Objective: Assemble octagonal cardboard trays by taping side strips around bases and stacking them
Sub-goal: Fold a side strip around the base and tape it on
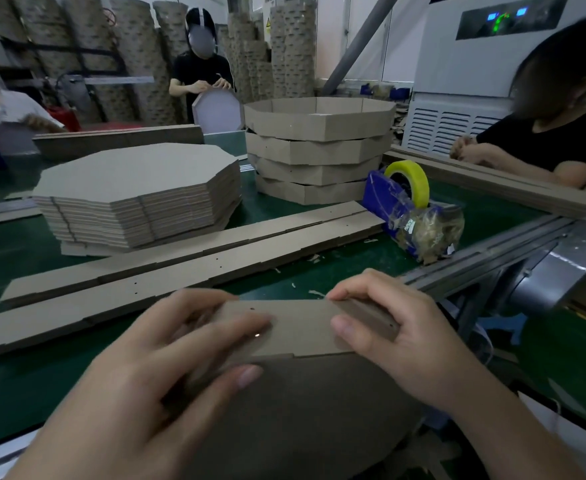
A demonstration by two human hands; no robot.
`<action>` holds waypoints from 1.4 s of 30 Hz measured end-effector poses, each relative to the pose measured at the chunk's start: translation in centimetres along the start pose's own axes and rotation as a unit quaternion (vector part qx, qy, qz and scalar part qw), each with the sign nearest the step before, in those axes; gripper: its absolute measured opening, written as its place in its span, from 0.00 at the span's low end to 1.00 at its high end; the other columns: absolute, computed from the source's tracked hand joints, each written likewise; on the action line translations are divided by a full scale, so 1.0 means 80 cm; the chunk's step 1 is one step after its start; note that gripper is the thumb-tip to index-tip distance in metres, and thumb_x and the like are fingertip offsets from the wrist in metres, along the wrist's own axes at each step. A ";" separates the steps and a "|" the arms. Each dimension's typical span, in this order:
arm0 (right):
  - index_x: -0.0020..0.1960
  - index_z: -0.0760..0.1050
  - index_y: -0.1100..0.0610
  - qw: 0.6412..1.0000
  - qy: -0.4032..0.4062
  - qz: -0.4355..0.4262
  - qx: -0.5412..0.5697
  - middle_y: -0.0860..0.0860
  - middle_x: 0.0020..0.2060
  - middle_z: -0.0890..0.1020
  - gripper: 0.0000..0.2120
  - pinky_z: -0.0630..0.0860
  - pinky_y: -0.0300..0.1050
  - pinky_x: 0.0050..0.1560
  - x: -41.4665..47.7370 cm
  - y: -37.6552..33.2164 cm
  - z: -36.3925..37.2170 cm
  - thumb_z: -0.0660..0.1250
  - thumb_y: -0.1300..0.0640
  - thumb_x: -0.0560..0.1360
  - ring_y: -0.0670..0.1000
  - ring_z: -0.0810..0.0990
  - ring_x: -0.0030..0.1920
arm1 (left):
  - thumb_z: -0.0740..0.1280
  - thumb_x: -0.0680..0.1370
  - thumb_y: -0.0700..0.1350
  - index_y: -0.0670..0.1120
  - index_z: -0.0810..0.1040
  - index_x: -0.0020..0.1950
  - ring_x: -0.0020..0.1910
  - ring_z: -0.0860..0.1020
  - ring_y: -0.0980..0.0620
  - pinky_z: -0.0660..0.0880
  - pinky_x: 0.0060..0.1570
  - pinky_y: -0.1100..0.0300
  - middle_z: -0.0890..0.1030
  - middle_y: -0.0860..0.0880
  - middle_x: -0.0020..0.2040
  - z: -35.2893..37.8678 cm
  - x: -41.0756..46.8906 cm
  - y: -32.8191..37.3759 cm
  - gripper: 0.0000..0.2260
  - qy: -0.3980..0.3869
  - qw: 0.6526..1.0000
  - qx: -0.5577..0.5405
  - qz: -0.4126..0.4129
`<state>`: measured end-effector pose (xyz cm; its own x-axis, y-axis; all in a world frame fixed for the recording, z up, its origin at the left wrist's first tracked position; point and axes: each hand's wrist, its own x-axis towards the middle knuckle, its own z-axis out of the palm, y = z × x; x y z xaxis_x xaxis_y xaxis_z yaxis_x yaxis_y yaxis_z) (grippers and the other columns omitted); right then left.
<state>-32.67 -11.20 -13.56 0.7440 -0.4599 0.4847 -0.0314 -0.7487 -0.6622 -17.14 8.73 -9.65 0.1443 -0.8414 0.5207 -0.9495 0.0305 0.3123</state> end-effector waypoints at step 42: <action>0.43 0.80 0.53 0.974 -0.015 0.079 0.213 0.49 0.36 0.80 0.12 0.72 0.37 0.39 0.027 0.049 -0.003 0.64 0.46 0.76 0.46 0.77 0.37 | 0.56 0.76 0.59 0.64 0.80 0.57 0.41 0.80 0.49 0.72 0.39 0.59 0.81 0.53 0.49 0.033 0.048 -0.004 0.16 -0.018 0.989 0.136 0.063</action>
<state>-31.32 -15.22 -14.97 0.7717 -0.5343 0.3450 0.1282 -0.4006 -0.9072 -17.04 4.06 -9.85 0.0150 -0.8591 0.5116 -0.9998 -0.0059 0.0195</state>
